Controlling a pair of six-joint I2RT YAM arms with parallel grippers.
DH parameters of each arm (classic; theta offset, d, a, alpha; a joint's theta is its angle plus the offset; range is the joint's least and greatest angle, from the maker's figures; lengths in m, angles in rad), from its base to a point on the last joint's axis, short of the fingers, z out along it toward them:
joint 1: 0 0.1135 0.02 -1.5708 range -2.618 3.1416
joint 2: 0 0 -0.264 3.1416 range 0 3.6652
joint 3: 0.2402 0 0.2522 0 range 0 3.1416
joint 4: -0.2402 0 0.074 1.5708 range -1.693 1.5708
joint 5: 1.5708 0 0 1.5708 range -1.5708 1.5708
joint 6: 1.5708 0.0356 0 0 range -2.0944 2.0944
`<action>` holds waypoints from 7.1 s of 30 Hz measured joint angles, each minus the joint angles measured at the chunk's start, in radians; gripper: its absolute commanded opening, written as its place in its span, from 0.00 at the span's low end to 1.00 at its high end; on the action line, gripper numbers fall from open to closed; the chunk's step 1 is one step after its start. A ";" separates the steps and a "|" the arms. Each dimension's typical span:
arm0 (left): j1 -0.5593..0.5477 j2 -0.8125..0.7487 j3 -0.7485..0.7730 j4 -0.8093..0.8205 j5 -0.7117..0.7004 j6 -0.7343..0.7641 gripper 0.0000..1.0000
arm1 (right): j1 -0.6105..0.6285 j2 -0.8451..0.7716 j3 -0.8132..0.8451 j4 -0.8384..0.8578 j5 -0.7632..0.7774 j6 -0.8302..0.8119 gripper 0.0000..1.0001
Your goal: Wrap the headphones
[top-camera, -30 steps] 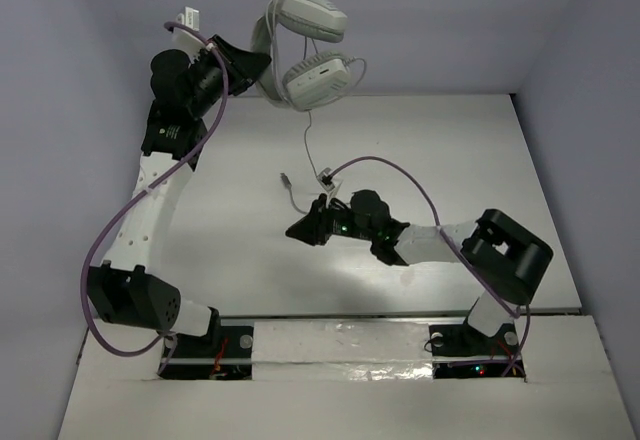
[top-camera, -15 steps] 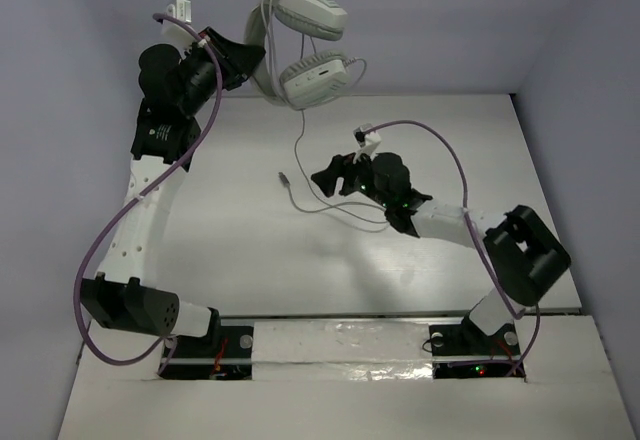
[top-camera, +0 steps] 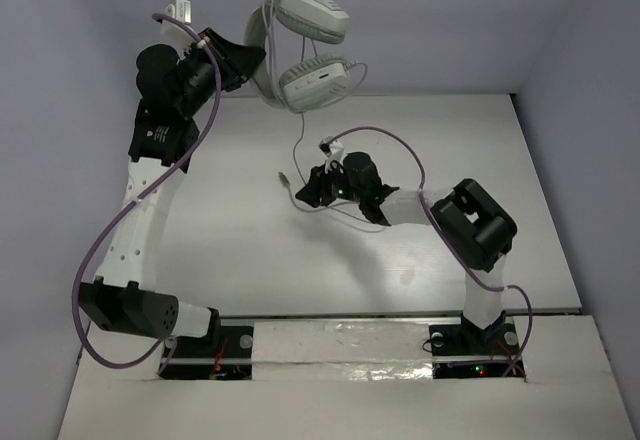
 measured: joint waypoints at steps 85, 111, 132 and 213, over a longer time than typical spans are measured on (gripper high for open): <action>-0.419 -0.136 -0.389 -0.386 -0.335 0.739 0.00 | 0.108 -0.511 0.247 -0.858 1.020 -0.319 0.23; -0.248 -0.182 -0.125 -0.228 0.134 0.514 0.00 | -0.024 -0.418 -0.135 -0.133 0.458 -0.021 0.42; -0.248 -0.164 -0.068 -0.109 0.026 0.291 0.00 | -0.022 -0.084 -0.119 0.241 0.127 0.196 0.41; -0.294 0.100 -0.324 0.026 -0.968 0.572 0.00 | 0.491 -0.530 0.047 -0.728 0.440 0.109 0.00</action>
